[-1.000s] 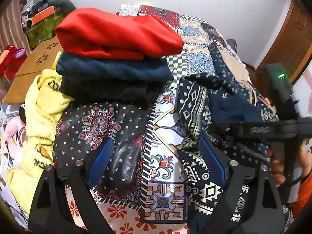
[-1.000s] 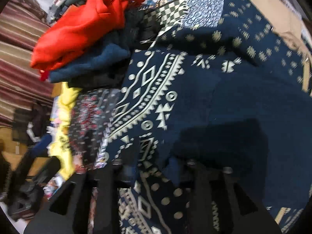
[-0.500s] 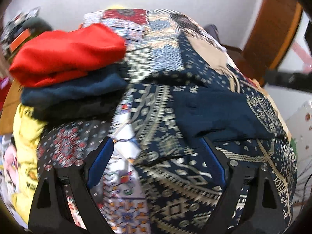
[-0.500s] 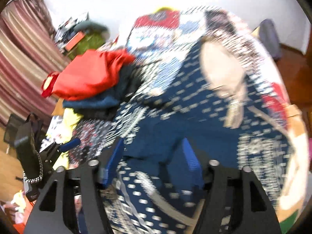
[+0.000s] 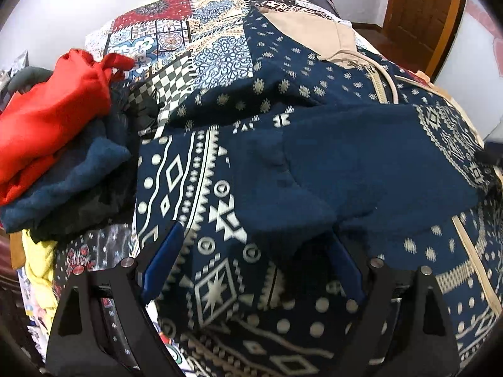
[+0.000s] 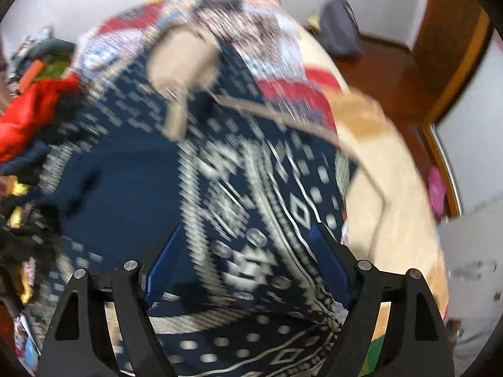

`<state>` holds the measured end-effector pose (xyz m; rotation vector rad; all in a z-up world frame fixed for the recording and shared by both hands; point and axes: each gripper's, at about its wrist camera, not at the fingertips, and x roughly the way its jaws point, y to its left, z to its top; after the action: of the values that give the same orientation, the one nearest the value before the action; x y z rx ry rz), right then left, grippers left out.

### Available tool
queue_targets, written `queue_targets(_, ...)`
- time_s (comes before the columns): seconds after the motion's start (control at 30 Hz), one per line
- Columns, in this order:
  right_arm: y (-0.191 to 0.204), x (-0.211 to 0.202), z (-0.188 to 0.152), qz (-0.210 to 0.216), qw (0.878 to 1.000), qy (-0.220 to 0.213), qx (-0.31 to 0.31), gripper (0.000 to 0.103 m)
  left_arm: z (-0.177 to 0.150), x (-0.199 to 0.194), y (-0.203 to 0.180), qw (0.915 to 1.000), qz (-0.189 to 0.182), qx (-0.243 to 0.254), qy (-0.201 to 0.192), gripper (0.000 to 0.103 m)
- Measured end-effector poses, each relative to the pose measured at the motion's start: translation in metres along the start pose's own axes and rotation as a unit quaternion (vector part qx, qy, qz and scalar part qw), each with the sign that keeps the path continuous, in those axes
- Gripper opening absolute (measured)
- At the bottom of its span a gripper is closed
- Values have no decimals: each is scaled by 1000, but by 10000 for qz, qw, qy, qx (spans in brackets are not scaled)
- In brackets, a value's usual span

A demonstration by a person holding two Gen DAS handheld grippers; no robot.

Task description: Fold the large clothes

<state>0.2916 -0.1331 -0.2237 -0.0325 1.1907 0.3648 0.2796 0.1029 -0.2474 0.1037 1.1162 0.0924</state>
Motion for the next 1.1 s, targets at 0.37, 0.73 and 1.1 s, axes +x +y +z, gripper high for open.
queue_targets(0.37, -6, 32, -9, 105, 9997, 34, 195, 85, 15, -8, -20, 9980, -264, 332, -472, 27)
queue_targets(0.73, -10, 29, -14, 211, 9996, -10, 208, 86, 5, -42, 36, 9746, -1860, -1060, -655, 14)
queue_targets(1.1, -10, 30, -14, 167, 9997, -4, 180, 86, -50, -15, 92, 9739, -1305, -1849, -178, 15)
